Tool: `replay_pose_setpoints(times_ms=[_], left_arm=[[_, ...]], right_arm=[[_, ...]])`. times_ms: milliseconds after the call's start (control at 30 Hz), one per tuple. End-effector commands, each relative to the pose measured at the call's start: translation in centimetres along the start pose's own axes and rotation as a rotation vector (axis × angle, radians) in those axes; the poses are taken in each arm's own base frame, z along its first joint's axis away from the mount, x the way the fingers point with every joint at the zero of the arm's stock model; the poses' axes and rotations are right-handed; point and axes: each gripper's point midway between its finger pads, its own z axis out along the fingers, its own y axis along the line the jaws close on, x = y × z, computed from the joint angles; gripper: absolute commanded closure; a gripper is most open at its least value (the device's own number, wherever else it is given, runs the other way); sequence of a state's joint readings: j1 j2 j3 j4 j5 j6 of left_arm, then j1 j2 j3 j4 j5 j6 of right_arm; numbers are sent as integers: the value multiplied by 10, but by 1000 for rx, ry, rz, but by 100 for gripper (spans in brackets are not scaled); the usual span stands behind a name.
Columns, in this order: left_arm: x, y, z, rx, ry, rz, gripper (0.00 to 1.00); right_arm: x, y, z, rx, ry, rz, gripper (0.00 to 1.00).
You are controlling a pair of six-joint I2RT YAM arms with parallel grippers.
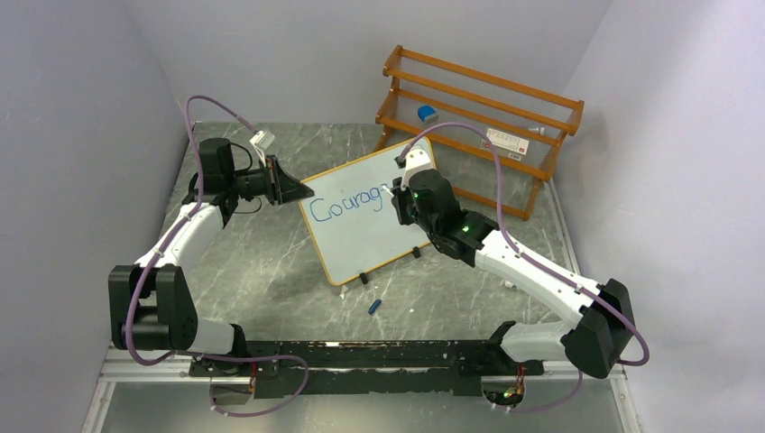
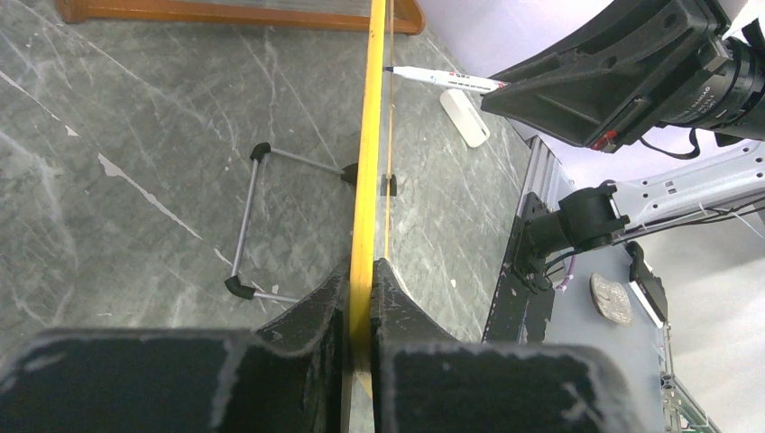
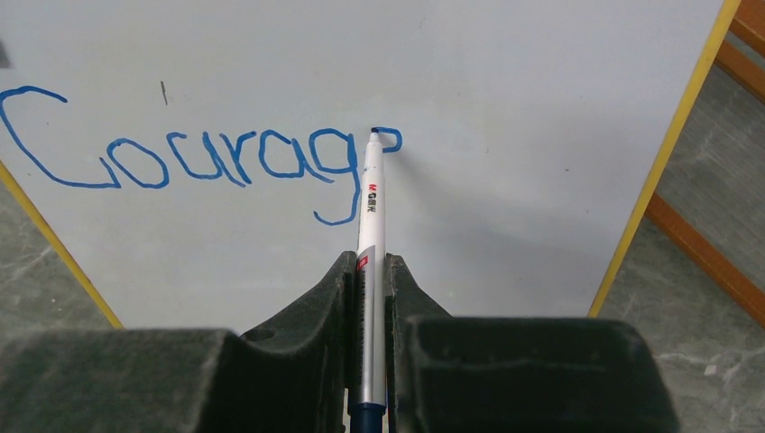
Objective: Write a sentence on the whiteboard
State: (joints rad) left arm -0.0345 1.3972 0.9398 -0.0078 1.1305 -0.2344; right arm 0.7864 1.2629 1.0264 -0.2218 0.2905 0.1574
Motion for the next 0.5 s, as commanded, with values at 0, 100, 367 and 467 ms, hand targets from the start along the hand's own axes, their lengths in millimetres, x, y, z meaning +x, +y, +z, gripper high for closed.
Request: replay_pose_setpoints(times_ms=[0,100,367,467], left_arm=[[17,5,8,-11,49,-30,95],[17,5,8,-10,49,-33,95],[16,5,8,-12,47,-28,95],[17,5,8,-10,48,-32,95]], right_arm=[[-4,2,-2,-20,1,-3,100],[-1,2,-4,-26,13,-4,100],[9,1,-8,-26,52,-16,100],[14,0,-8,-23,67,-22,100]])
